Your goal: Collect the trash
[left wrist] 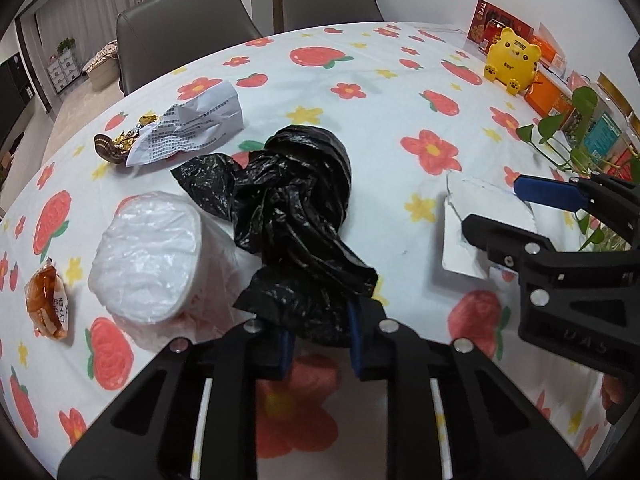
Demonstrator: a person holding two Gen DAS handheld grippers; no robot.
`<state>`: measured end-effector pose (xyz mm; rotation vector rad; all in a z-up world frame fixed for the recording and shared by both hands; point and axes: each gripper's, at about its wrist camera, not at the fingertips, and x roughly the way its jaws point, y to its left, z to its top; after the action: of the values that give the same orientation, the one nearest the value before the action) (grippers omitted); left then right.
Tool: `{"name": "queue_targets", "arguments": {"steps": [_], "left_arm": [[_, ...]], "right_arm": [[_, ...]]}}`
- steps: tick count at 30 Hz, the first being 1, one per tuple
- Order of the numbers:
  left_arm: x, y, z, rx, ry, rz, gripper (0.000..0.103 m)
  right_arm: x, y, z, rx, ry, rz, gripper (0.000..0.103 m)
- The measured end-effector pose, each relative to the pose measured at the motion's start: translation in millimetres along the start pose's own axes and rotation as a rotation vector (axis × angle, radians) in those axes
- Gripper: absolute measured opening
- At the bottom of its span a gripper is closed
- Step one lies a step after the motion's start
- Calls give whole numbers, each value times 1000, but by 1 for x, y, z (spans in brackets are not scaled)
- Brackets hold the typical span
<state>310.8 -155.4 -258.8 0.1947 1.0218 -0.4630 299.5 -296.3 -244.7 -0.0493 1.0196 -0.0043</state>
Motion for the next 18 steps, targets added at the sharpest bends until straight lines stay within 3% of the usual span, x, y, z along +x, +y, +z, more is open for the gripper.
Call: {"name": "queue_targets", "arguments": {"steps": [2, 3, 6, 8, 14, 18], "left_arm": [[0, 1, 0, -4, 2, -12, 13], [0, 1, 0, -2, 2, -18, 11], [-1, -2, -1, 15, -1, -30, 5], [-2, -6, -2, 24, -3, -38, 3], [-4, -10, 0, 19, -18, -56, 2], [-7, -10, 1, 20, -29, -54, 2]], "right_arm": [[1, 1, 1, -10, 8, -14, 54], [2, 3, 0, -26, 15, -26, 41], [1, 3, -1, -36, 17, -29, 38], [1, 1, -2, -32, 26, -16, 11], [-3, 2, -6, -21, 25, -9, 1], [-6, 1, -8, -1, 21, 9, 0]]}}
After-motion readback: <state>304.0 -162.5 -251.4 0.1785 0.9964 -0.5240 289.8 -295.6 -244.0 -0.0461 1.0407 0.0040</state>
